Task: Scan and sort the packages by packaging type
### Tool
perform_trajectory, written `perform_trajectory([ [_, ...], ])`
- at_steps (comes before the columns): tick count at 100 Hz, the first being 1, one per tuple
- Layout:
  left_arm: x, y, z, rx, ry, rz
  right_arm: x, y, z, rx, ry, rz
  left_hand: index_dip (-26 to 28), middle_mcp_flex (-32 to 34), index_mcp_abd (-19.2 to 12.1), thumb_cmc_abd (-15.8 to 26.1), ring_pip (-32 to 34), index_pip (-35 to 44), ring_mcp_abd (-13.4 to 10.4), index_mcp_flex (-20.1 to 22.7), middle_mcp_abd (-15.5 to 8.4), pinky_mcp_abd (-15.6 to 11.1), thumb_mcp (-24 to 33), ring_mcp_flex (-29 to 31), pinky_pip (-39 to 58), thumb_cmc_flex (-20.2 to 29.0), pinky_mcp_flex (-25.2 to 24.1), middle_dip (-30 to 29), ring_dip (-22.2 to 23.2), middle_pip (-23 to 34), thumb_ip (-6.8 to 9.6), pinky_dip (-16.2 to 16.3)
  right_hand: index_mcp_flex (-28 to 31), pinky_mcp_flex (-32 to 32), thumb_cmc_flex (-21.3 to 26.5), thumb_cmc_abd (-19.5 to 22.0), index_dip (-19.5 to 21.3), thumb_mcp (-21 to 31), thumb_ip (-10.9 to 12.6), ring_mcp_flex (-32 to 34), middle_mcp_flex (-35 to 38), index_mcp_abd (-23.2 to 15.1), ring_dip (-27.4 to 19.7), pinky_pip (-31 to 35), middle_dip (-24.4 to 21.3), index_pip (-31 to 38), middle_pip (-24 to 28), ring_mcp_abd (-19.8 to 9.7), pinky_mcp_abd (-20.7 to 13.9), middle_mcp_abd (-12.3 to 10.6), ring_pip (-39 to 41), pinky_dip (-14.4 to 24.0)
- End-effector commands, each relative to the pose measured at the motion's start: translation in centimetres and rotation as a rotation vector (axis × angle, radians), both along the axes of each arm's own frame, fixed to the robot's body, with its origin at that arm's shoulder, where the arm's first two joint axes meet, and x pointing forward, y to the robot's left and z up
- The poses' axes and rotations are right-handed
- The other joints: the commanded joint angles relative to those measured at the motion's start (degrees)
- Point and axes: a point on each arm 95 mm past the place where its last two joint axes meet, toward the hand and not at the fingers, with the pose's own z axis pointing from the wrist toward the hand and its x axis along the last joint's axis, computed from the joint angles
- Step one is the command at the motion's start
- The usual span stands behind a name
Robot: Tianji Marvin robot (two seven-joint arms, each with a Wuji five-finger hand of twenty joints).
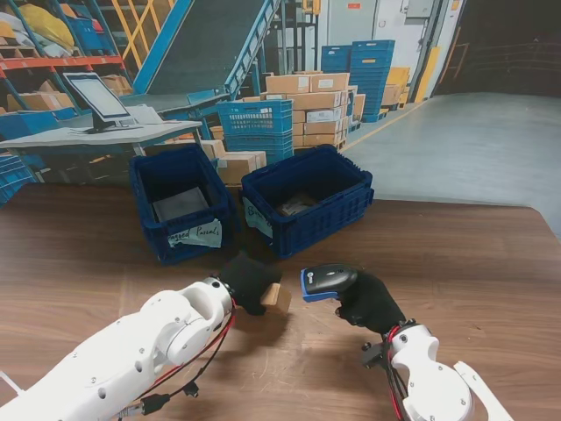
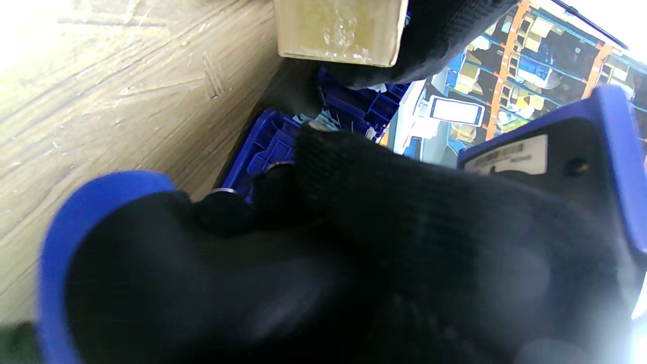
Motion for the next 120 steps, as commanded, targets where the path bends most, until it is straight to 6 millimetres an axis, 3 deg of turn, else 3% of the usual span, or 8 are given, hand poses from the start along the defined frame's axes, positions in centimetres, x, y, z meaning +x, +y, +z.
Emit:
perform_trajectory([
  [1, 0.4, 0.0, 0.1, 0.004, 0.013, 0.01, -0.3, 0.4, 0.0, 0.008, 0.009, 0.017, 4.88, 3.4, -7.89, 8.38, 0.03, 7.83, -0.29, 5.0, -1.87, 1.37, 4.74, 0.45, -0.2, 9.89, -0.91, 2.49, 0.51, 2.48, 1.46, 0.95, 3.49, 0.33, 4.98, 2.66, 2.33, 8.61, 0.41, 1.54, 0.93, -2.06, 0.57, 3.16, 0.35, 3.4, -0.45, 1.81, -1.85, 0.61, 1.17, 1.86],
  [25, 0.8, -0.2, -0.2, 0.036, 0.035, 0.035, -0.3, 0.4, -0.1, 0.01, 0.009, 0.016, 4.75, 2.1, -7.36, 10.25, -2.34, 6.02, 0.29, 4.38, -1.45, 1.42, 1.63, -0.92, -1.15, 9.9, -1.53, 1.4, -0.63, 0.85, 1.79, 0.83, 3.49, 0.42, 4.95, 2.64, 2.33, 8.65, 0.42, 1.51, 0.94, -2.06, 0.59, 3.2, 0.35, 3.4, -0.45, 1.77, -1.78, 0.62, 1.18, 1.88],
  [35, 0.7, -0.3, -0.3, 0.045, 0.041, 0.044, -0.3, 0.3, -0.1, 0.01, 0.01, 0.015, 3.8, -4.73, -5.73, 10.03, -5.07, 1.59, 0.75, 2.33, -0.6, 1.38, 1.03, -3.08, -2.39, 6.93, -2.4, -5.6, -2.37, 5.95, 2.56, 0.95, 3.49, 0.32, 4.97, 2.63, 2.33, 8.67, 0.42, 1.57, 0.91, -2.05, 0.59, 3.22, 0.35, 3.4, -0.45, 1.73, -1.92, 0.57, 1.22, 1.9],
  [44, 0.6, -0.5, -0.1, 0.085, 0.057, 0.047, -0.4, 0.2, -0.1, 0.009, 0.012, 0.016, 3.48, -11.3, -3.76, 11.54, -7.67, -4.6, 1.23, 0.37, 0.08, 0.98, 0.73, -6.13, -4.43, 2.49, -3.89, -17.62, -4.2, 9.05, 3.5, 0.67, 3.49, 0.3, 4.98, 2.6, 2.33, 8.68, 0.41, 1.61, 0.93, -2.05, 0.62, 3.17, 0.36, 3.4, -0.45, 1.89, -1.94, 0.65, 1.25, 1.87],
  [57, 0.6, -0.8, 0.1, 0.127, 0.056, 0.052, -0.4, 0.2, -0.1, 0.009, 0.013, 0.015, 2.49, -17.36, -0.56, 16.53, -11.51, -14.36, 2.74, -1.72, 1.49, 1.14, 2.7, -11.08, -8.3, -5.68, -6.58, -20.31, -6.8, 5.65, 5.5, -0.49, 3.49, 0.29, 4.97, 2.59, 2.33, 8.7, 0.42, 1.53, 0.96, -2.05, 0.59, 3.29, 0.37, 3.4, -0.43, 1.91, -2.0, 0.61, 1.21, 1.94],
  [72, 0.5, -1.0, 0.6, 0.152, 0.056, 0.062, -0.4, 0.1, -0.1, 0.01, 0.014, 0.014, -2.64, -25.62, 2.78, 18.03, -14.39, -27.06, 4.37, -5.85, 3.98, 1.56, -1.69, -16.85, -12.51, -9.73, -9.25, -22.39, -9.65, 1.88, 5.37, -0.98, 3.49, 0.27, 4.96, 2.58, 2.33, 8.69, 0.42, 1.57, 0.94, -2.05, 0.6, 3.26, 0.36, 3.4, -0.45, 1.81, -1.9, 0.64, 1.23, 1.93],
  [97, 0.0, -1.6, 1.5, 0.17, 0.077, 0.069, -0.5, 0.0, 0.0, 0.008, 0.014, 0.013, -9.01, -33.72, 7.0, 21.3, -19.93, -42.56, 6.96, -9.19, 8.14, 2.39, -13.14, -24.6, -18.71, -11.84, -12.6, -27.13, -15.8, -4.69, 4.79, -1.53, 3.51, 0.3, 5.0, 2.54, 2.32, 8.7, 0.4, 1.55, 0.94, -2.0, 0.62, 3.21, 0.38, 3.39, -0.45, 1.9, -1.79, 0.79, 1.23, 1.93],
  [120, -0.2, -2.4, 1.9, 0.22, 0.101, 0.078, -0.6, 0.0, 0.0, 0.01, 0.01, 0.009, -11.03, -40.94, 9.42, 24.6, -24.96, -48.48, 8.81, -14.36, 10.74, 2.87, -21.01, -32.08, -25.45, -11.0, -15.32, -32.32, -23.81, -11.52, 5.73, -3.71, 3.52, 0.26, 5.0, 2.57, 2.32, 8.69, 0.38, 1.54, 0.98, -1.98, 0.61, 3.25, 0.41, 3.37, -0.44, 1.87, -1.85, 0.76, 1.23, 1.99],
])
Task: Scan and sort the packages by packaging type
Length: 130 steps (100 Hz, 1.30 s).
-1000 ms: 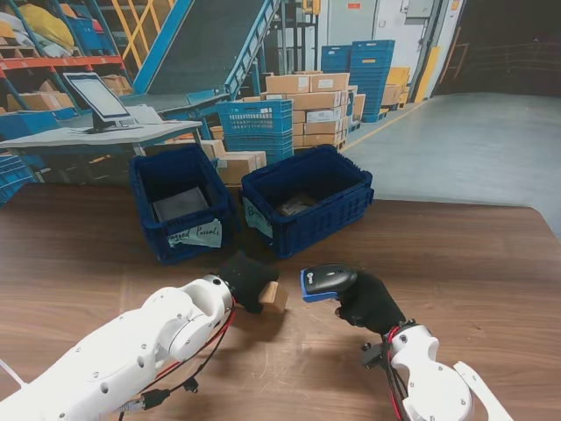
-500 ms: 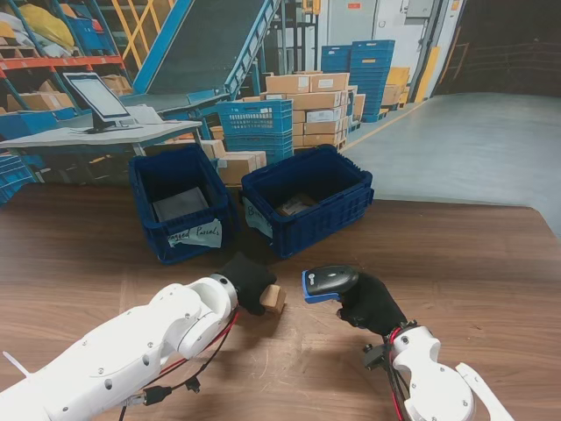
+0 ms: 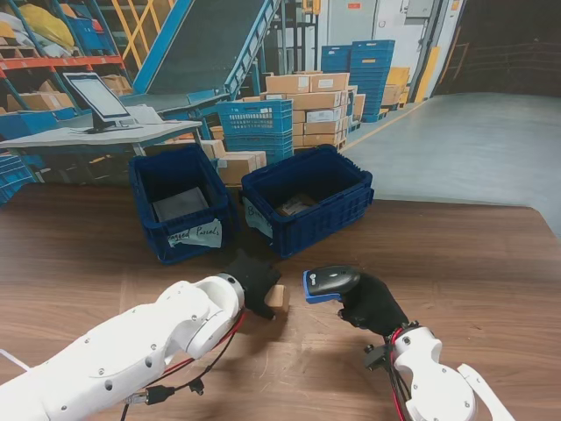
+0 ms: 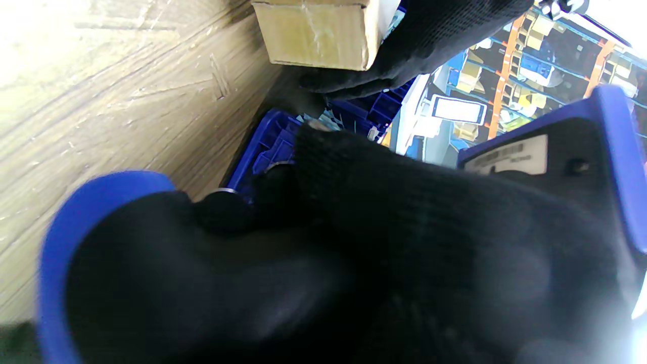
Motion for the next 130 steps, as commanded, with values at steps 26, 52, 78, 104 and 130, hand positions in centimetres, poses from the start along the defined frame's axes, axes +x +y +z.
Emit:
perform_trajectory([
  [26, -0.3, -1.0, 1.2, 0.013, 0.021, -0.014, -0.4, 0.1, 0.1, 0.005, 0.005, 0.008, -1.39, -4.82, 2.31, 3.21, -2.13, -2.88, 3.05, -4.87, 3.1, 2.04, -5.39, -4.91, -2.34, -0.12, -2.29, -1.93, -2.97, -3.64, 2.76, 0.36, 3.52, 0.15, 5.06, 2.55, 2.32, 8.61, 0.34, 1.54, 0.92, -1.98, 0.67, 3.23, 0.39, 3.37, -0.49, 1.98, -1.81, 0.75, 1.2, 2.02],
  [52, 0.6, -1.5, 1.6, 0.073, 0.022, -0.006, -0.4, 0.2, 0.0, 0.009, 0.006, 0.012, -1.69, -5.69, 1.83, 3.45, -3.25, -3.34, 3.5, -6.42, 3.84, 2.59, -8.34, -7.08, -4.93, 0.17, -4.05, -2.8, -3.97, -6.54, 2.78, 0.05, 3.61, 0.27, 5.06, 2.56, 2.29, 8.6, 0.34, 1.55, 0.97, -1.84, 0.69, 3.21, 0.42, 3.33, -0.48, 1.88, -1.82, 0.71, 1.18, 2.03],
  [78, 0.9, -1.4, 1.8, 0.04, 0.031, 0.005, -0.4, -0.1, 0.0, 0.005, 0.014, 0.013, -1.87, -5.04, 2.25, 3.94, -3.94, -3.44, 3.4, -6.64, 3.83, 2.91, -10.04, -8.45, -7.03, 0.35, -4.67, -3.17, -4.91, -8.39, 2.77, -0.65, 3.61, 0.23, 5.07, 2.56, 2.3, 8.6, 0.32, 1.49, 0.92, -1.84, 0.71, 3.19, 0.44, 3.33, -0.49, 1.9, -1.82, 0.72, 1.15, 2.07],
  [104, 0.1, -1.5, 2.9, -0.001, -0.01, 0.004, -0.4, 0.0, 0.0, 0.003, 0.011, 0.015, -1.8, -3.58, 1.83, 3.87, -3.55, -2.85, 3.05, -5.12, 3.19, 2.88, -10.17, -7.67, -7.35, 1.09, -4.05, -2.74, -5.18, -8.39, 2.95, -0.67, 3.61, 0.18, 5.04, 2.6, 2.3, 8.56, 0.35, 1.51, 0.94, -1.84, 0.73, 3.14, 0.43, 3.32, -0.5, 1.98, -1.77, 0.76, 1.13, 2.08],
  [130, -1.2, -1.2, 4.1, -0.037, -0.043, -0.003, -0.5, 0.1, 0.2, -0.001, 0.003, 0.012, -1.76, -2.17, 1.53, 3.73, -3.07, -2.32, 2.78, -3.59, 2.93, 2.71, -9.42, -6.63, -6.98, 1.41, -3.32, -2.47, -5.1, -8.26, 2.98, -0.45, 3.61, 0.29, 5.03, 2.63, 2.3, 8.54, 0.38, 1.49, 0.91, -1.84, 0.73, 3.2, 0.42, 3.32, -0.52, 1.92, -1.72, 0.72, 1.12, 2.13],
])
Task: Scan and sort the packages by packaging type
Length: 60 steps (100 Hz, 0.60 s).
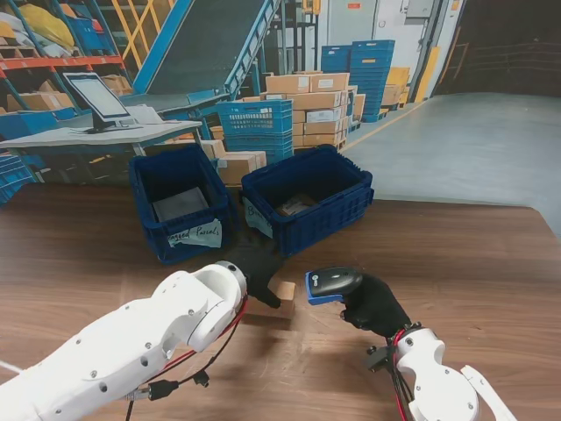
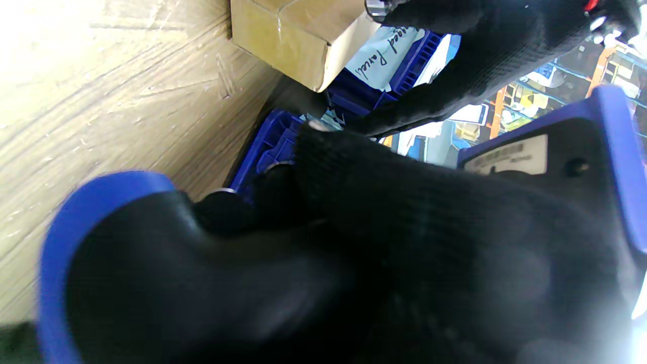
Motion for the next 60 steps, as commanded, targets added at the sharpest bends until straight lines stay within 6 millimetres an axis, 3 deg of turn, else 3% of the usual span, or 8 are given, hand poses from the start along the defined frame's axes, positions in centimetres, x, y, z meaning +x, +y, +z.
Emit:
perform_trajectory([
  [1, -0.9, -0.6, 0.2, 0.0, 0.013, -0.024, -0.3, 0.5, 0.2, 0.003, -0.001, 0.013, -0.65, 1.47, 0.55, 1.92, -0.44, 0.31, 1.74, 1.24, 0.75, 2.17, -0.76, -0.29, -1.55, 0.65, 0.27, 0.22, -0.88, -1.45, 1.67, -0.29, 3.61, 0.3, 5.03, 2.63, 2.3, 8.54, 0.38, 1.48, 0.91, -1.84, 0.66, 3.19, 0.37, 3.32, -0.52, 1.93, -1.7, 0.69, 1.1, 2.11],
  [24, -1.7, 0.0, 0.4, -0.022, 0.02, -0.029, -0.3, 0.6, 0.5, 0.001, -0.01, 0.01, -0.66, 2.23, 0.41, 2.08, -0.19, 0.53, 1.58, 1.89, 0.64, 2.1, -0.21, 0.35, -1.13, 0.5, 0.58, 0.38, -0.78, -1.42, 1.65, -0.11, 3.61, 0.15, 5.02, 2.67, 2.3, 8.5, 0.38, 1.48, 0.89, -1.84, 0.68, 3.16, 0.36, 3.32, -0.54, 1.97, -1.95, 0.68, 1.1, 2.08],
  [60, -2.6, 1.3, -0.7, -0.064, 0.095, -0.047, -0.4, 0.7, 0.6, 0.0, -0.013, 0.008, -0.58, 3.14, 0.42, 2.57, 0.2, 0.88, 1.38, 2.71, 0.28, 1.89, 0.51, 1.34, -0.77, 0.53, 0.84, 0.65, -0.57, -1.22, 1.69, -0.08, 3.61, 0.24, 4.98, 2.7, 2.3, 8.49, 0.41, 1.5, 0.89, -1.84, 0.7, 3.16, 0.38, 3.32, -0.56, 1.87, -1.8, 0.66, 1.09, 2.1],
])
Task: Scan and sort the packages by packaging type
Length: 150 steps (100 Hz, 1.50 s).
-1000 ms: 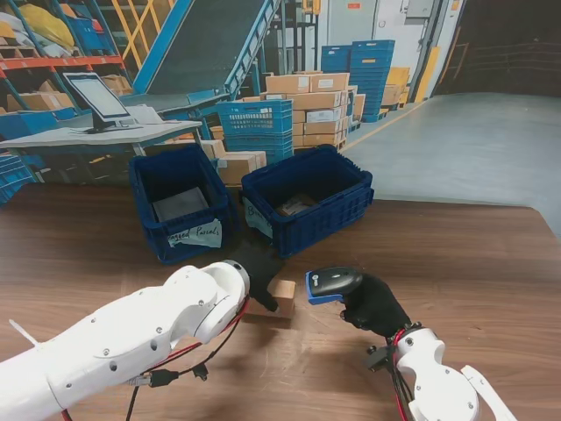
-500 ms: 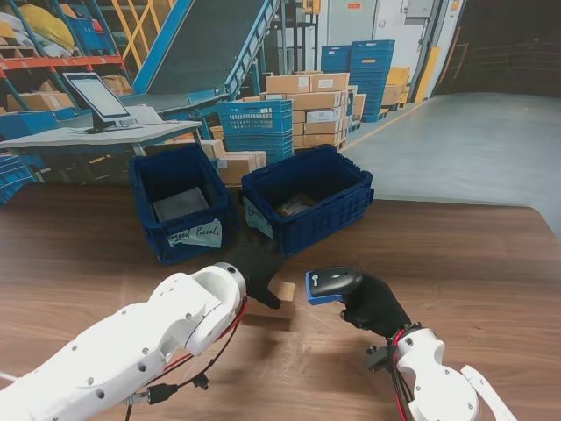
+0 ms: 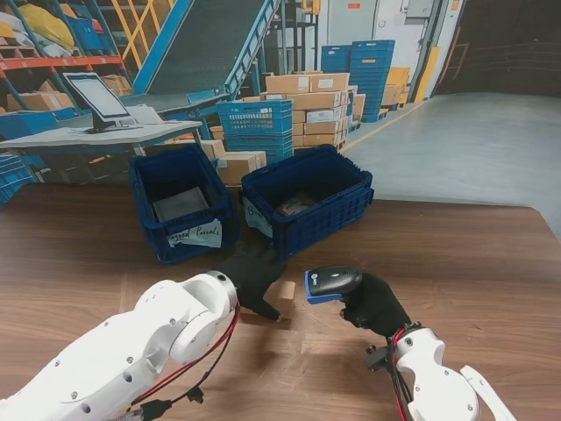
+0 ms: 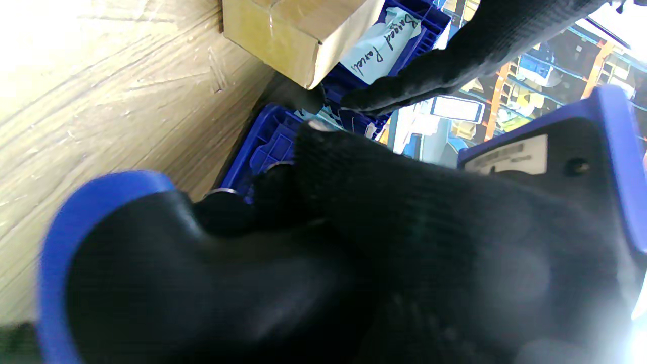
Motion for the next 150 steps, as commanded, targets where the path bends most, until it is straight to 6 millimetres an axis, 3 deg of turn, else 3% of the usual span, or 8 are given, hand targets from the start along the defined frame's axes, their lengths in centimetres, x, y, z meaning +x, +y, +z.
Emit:
perform_trajectory([
  [1, -0.6, 0.1, -0.5, 0.007, 0.029, -0.005, -0.2, 0.5, 0.1, 0.006, 0.004, 0.012, -0.58, 1.65, 0.38, 2.0, 0.22, 0.75, 1.33, 1.62, 0.26, 1.89, 0.53, 1.13, -0.76, 0.52, 0.11, 0.66, -0.56, -1.07, 1.69, -0.08, 3.61, 0.22, 4.98, 2.71, 2.31, 8.49, 0.42, 1.5, 0.9, -1.84, 0.67, 3.13, 0.38, 3.32, -0.55, 1.86, -1.81, 0.66, 1.08, 2.07],
  [59, -2.9, 1.8, -2.3, -0.04, 0.1, -0.003, -0.2, 0.9, 0.2, 0.011, -0.005, 0.02, -0.55, 2.07, 0.63, 3.58, 0.47, 0.81, 0.84, 1.85, -0.01, 1.58, 1.39, 1.74, -0.4, 0.43, 0.25, 0.98, -0.21, -1.03, 1.95, -0.12, 3.54, 0.25, 4.98, 2.72, 2.31, 8.44, 0.46, 1.5, 0.89, -1.96, 0.67, 3.09, 0.33, 3.2, -0.58, 2.13, -1.73, 0.67, 1.11, 2.0],
  [92, -4.6, 2.4, -3.1, -0.039, 0.103, 0.002, -0.2, 1.1, 0.3, 0.012, -0.016, 0.021, -0.49, 2.5, 0.87, 6.13, 0.67, 0.79, 0.46, 1.79, -0.32, 1.19, 2.33, 2.13, -0.07, 0.71, 0.4, 1.25, 0.01, -0.85, 2.93, -0.05, 3.54, 0.23, 4.96, 2.73, 2.32, 8.48, 0.48, 1.48, 0.92, -1.96, 0.62, 3.13, 0.35, 3.2, -0.53, 1.84, -1.81, 0.67, 1.07, 2.02],
  [116, -5.2, 2.5, -3.0, -0.03, 0.058, 0.022, -0.3, 1.2, 0.4, 0.013, -0.02, 0.022, -0.33, 4.05, 0.79, 6.23, 0.86, 1.14, 0.34, 2.62, -0.24, 1.23, 2.14, 2.51, 0.19, 1.56, 0.51, 1.67, 0.15, -0.14, 3.24, -0.07, 3.54, 0.28, 4.96, 2.76, 2.33, 8.45, 0.48, 1.44, 0.86, -1.96, 0.64, 3.11, 0.33, 3.19, -0.58, 1.94, -1.69, 0.66, 1.07, 2.02],
  [131, -5.0, 2.4, -3.1, -0.031, -0.008, 0.028, -0.3, 1.3, 0.4, 0.014, -0.023, 0.024, 0.76, 7.04, 0.14, 4.04, 2.19, 3.36, 0.01, 6.73, -1.04, 1.45, 5.76, 5.27, 2.2, 3.72, 1.86, 2.68, 1.07, 2.02, 3.86, 0.43, 3.54, 0.24, 4.95, 2.76, 2.33, 8.44, 0.49, 1.52, 0.91, -1.96, 0.63, 3.1, 0.33, 3.19, -0.58, 1.81, -1.85, 0.64, 1.1, 2.02],
  [137, -4.8, 2.4, -3.2, -0.035, -0.034, 0.031, -0.3, 1.3, 0.4, 0.014, -0.022, 0.026, 1.32, 7.49, -0.09, 2.48, 2.56, 3.83, -0.16, 7.74, -1.35, 1.5, 10.41, 6.15, 3.41, 2.71, 2.2, 3.21, 1.56, 3.56, 3.3, 0.29, 3.54, 0.22, 4.96, 2.77, 2.33, 8.44, 0.5, 1.52, 0.91, -1.96, 0.62, 3.1, 0.34, 3.19, -0.57, 1.8, -1.86, 0.65, 1.1, 2.01],
  [150, -4.4, 2.4, -3.2, -0.061, -0.055, 0.041, -0.3, 1.3, 0.4, 0.014, -0.018, 0.027, 1.55, 6.49, -0.4, 1.68, 2.87, 4.0, -0.14, 7.97, -1.77, 1.57, 12.23, 6.55, 4.12, 1.28, 2.1, 3.51, 1.87, 6.57, 2.31, -0.01, 3.54, 0.26, 4.97, 2.75, 2.33, 8.43, 0.49, 1.47, 0.93, -1.96, 0.63, 3.15, 0.35, 3.19, -0.57, 1.94, -1.85, 0.68, 1.09, 2.03],
])
